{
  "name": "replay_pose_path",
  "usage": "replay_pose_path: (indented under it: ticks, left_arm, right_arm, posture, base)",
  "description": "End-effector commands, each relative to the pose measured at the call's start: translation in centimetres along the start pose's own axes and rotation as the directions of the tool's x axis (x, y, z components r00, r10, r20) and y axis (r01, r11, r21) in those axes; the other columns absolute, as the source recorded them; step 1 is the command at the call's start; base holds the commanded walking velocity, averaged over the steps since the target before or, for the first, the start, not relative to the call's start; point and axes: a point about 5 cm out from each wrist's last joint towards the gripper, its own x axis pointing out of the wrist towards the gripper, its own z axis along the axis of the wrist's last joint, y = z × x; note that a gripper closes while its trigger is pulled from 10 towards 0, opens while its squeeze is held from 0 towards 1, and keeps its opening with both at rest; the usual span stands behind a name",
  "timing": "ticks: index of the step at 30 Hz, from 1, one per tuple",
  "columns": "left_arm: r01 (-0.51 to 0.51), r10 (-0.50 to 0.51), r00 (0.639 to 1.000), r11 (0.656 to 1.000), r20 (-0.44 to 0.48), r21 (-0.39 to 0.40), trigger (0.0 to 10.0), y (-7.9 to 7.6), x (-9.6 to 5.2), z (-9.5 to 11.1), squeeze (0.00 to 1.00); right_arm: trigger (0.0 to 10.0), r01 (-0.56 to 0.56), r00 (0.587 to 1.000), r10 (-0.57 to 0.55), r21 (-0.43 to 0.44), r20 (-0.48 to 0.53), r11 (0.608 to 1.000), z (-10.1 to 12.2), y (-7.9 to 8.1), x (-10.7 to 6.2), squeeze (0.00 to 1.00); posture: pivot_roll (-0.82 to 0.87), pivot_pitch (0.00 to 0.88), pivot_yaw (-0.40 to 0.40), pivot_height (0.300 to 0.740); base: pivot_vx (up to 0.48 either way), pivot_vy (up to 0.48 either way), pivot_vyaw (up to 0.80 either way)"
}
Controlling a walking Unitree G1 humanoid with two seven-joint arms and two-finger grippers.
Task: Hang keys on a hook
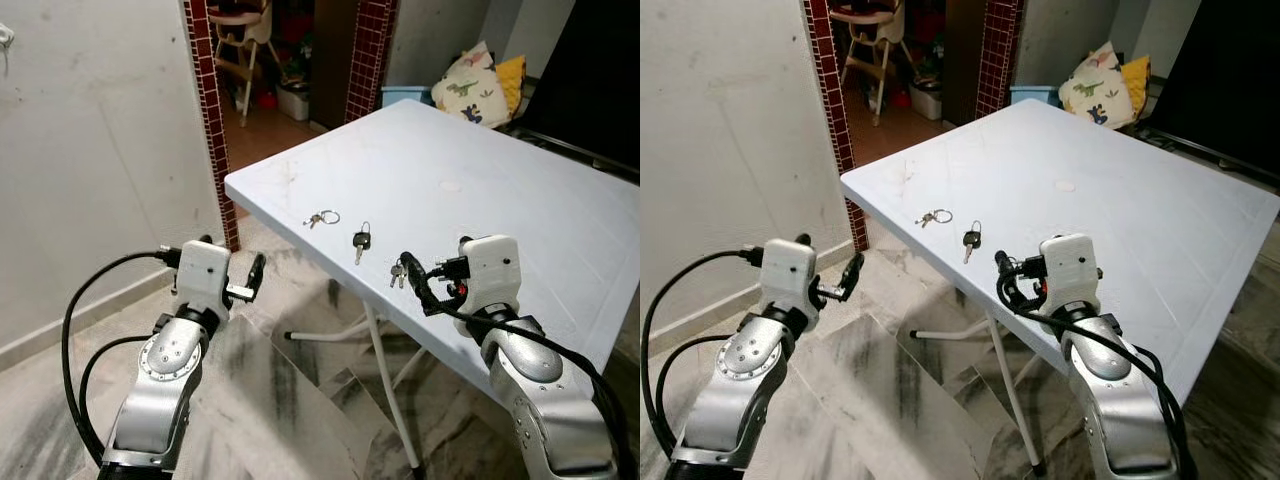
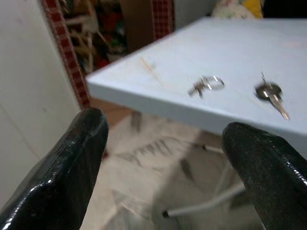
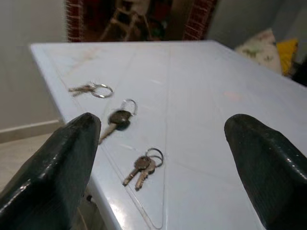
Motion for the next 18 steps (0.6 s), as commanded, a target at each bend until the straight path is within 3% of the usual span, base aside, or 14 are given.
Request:
replay_pose_path:
  ticks: [1,7,16,18]
  left_arm:
    - [0.038,-0.038,0.999,0.999,-0.009,-0.006,10.0,-0.6,0.0,-0.2,0.00]
    - [0.089,-0.088,0.996,0.995,0.019,-0.054,10.0,-2.3,0.3,0.7,0.00]
    - [0.141,-0.147,0.988,0.984,-0.049,-0.112,10.0,-2.9,0.9,0.6,0.00]
    - [0.167,-0.174,0.983,0.979,-0.054,-0.115,10.0,-3.2,0.8,0.6,0.00]
  right_arm:
    - [10.0,0.036,0.999,-0.036,0.011,-0.017,0.999,-0.2,0.1,0.3,0.00]
    - [10.0,0.171,0.983,-0.166,0.075,-0.074,0.982,-1.0,0.0,1.0,0.00]
    - [10.0,0.239,0.955,-0.224,0.061,-0.193,0.969,-3.0,-0.9,1.4,0.00]
    - [10.0,0.208,0.961,-0.193,0.057,-0.200,0.976,-3.1,-0.5,1.5,0.00]
  posture:
    - [0.05,0.000,-0.061,0.740]
    - [0.05,0.016,-0.059,0.740]
    - [0.04,0.052,-0.070,0.740]
    - [0.04,0.056,-0.073,0.740]
  base:
    - [0.000,0.000,0.00]
    - [0.000,0.000,0.00]
    - [0.000,0.000,0.00]
    - [0.000,0.000,0.00]
